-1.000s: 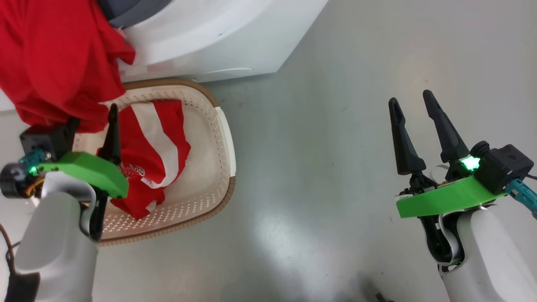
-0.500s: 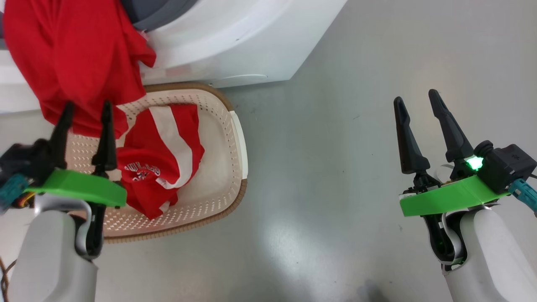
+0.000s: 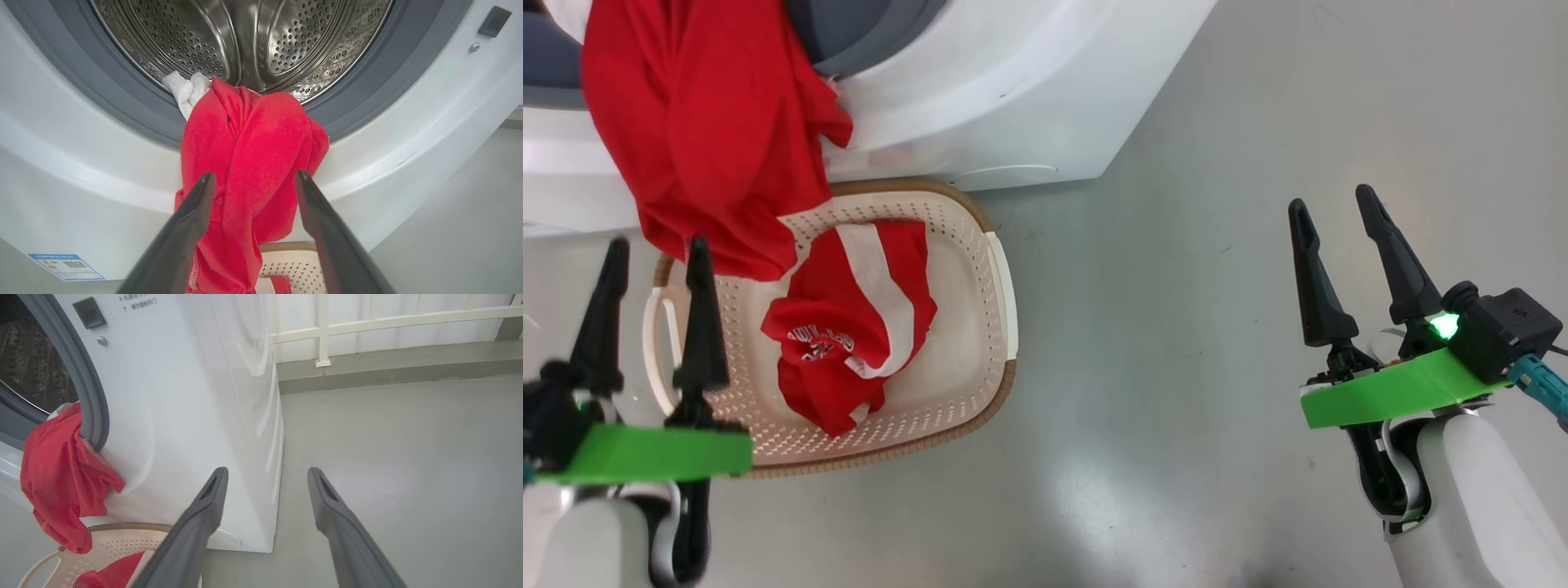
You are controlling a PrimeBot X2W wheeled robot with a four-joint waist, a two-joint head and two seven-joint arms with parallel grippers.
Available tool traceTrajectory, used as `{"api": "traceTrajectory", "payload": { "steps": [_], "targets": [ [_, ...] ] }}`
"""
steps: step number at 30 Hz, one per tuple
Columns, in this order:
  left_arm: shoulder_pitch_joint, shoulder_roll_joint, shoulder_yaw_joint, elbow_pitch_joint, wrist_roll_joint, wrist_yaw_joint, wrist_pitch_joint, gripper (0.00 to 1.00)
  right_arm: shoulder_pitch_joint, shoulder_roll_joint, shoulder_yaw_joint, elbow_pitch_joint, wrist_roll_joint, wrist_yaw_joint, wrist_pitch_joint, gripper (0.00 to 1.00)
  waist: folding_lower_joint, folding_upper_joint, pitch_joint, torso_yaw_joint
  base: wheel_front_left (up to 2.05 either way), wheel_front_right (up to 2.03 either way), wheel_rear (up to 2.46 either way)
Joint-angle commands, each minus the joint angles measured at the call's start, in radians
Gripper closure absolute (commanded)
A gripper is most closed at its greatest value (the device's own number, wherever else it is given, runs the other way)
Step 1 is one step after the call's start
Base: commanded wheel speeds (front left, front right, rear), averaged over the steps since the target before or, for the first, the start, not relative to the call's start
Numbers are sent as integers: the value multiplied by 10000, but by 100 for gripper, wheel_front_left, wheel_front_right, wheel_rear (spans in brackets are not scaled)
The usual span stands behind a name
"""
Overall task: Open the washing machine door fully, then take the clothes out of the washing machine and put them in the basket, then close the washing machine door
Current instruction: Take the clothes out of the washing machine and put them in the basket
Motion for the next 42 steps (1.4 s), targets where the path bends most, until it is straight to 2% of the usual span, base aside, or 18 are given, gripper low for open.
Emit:
{"api": "traceTrajectory", "payload": {
  "steps": [1, 12, 24, 32, 42],
  "targets": [
    [421, 166, 401, -391, 115, -52, -48, 0, 290, 22, 215, -194, -110, 63, -63, 0, 0, 0, -33, 12, 0, 0, 0],
    [1338, -25, 694, -1122, 191, -52, -48, 0, 344, 22, 243, -136, -121, 63, -63, 0, 0, 0, -164, 55, 0, 0, 0],
    [375, 327, 28, -706, 55, -52, -48, 0, 413, 22, 341, -98, -118, 63, -63, 0, 0, 0, -274, 113, 0, 0, 0],
    [-1531, 1150, -870, 742, -178, -52, 41, 0, 407, 22, 459, -88, -65, 63, -63, 0, 0, 0, -256, 68, 0, 0, 0],
    [-4191, 1808, -2123, 1931, -458, -52, 1643, 0, 337, 22, 427, -165, 77, 63, -63, 0, 0, 0, -36, 54, 0, 0, 0]
  ]
}}
